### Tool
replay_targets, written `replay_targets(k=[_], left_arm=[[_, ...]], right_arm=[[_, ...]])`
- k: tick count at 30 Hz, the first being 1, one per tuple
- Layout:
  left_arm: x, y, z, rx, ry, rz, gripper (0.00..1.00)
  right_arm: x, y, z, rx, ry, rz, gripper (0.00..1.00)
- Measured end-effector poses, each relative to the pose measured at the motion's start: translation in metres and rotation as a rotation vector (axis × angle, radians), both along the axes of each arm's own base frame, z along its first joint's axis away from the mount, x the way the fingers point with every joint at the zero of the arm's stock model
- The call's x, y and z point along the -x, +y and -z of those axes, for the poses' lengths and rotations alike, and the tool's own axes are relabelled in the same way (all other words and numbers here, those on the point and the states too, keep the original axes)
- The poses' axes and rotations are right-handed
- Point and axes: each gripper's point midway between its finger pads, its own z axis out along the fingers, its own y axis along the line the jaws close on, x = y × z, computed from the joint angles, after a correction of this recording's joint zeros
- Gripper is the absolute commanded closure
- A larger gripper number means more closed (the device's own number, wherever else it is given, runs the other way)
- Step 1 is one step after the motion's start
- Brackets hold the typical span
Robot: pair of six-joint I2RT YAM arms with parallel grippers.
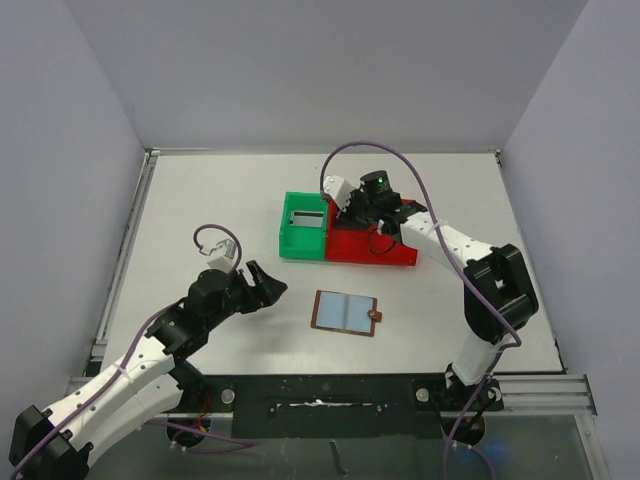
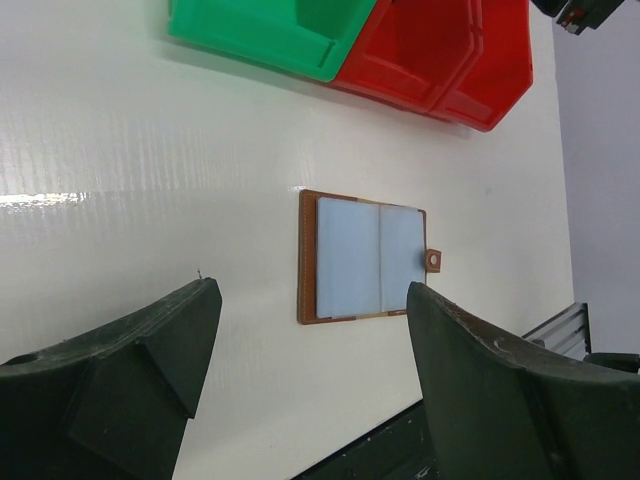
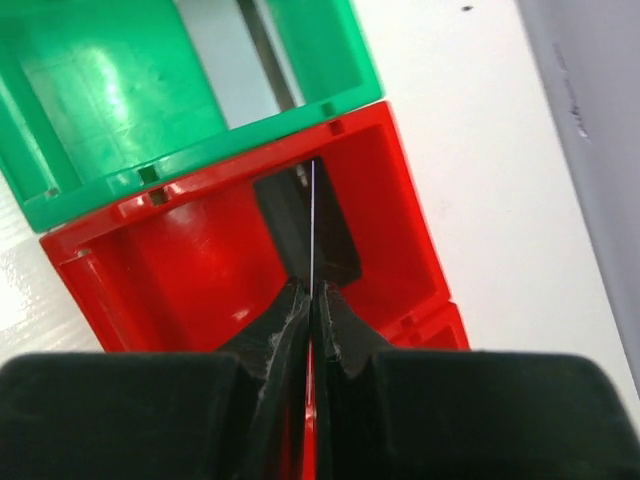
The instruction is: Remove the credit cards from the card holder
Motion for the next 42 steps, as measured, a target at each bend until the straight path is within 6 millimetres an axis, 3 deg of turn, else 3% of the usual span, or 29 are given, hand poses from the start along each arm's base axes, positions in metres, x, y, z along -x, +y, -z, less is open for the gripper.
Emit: replay_targets(k=[6, 15, 24, 36, 42], left_arm=[[-0.002, 0.004, 0.0, -0.012, -0.005, -0.001, 0.26], [-0.002, 0.005, 0.002, -0.021, 0.001, 0.008, 0.26], [-0.005, 0.007, -0.005, -0.034, -0.012, 0.004, 0.26], [-0.006, 0.01, -0.004, -0.038, -0.01, -0.002, 0.26], [-0.007, 0.011, -0.004, -0.038, -0.007, -0.005, 0.26]], right_arm=[[0.005, -0.005, 0.032, 0.11, 0.069, -0.071, 1.0], [-0.005, -0.008, 0.037, 0.182, 0.035, -0.112, 1.0], [-0.02, -0.011, 0.069, 0.279, 0.035, -0.135, 1.0], [-0.042, -0.011, 0.061, 0.339, -0.055, -0.156, 1.0], [-0.05, -0.012, 0.081, 0.376, -0.045, -0.167, 0.91]])
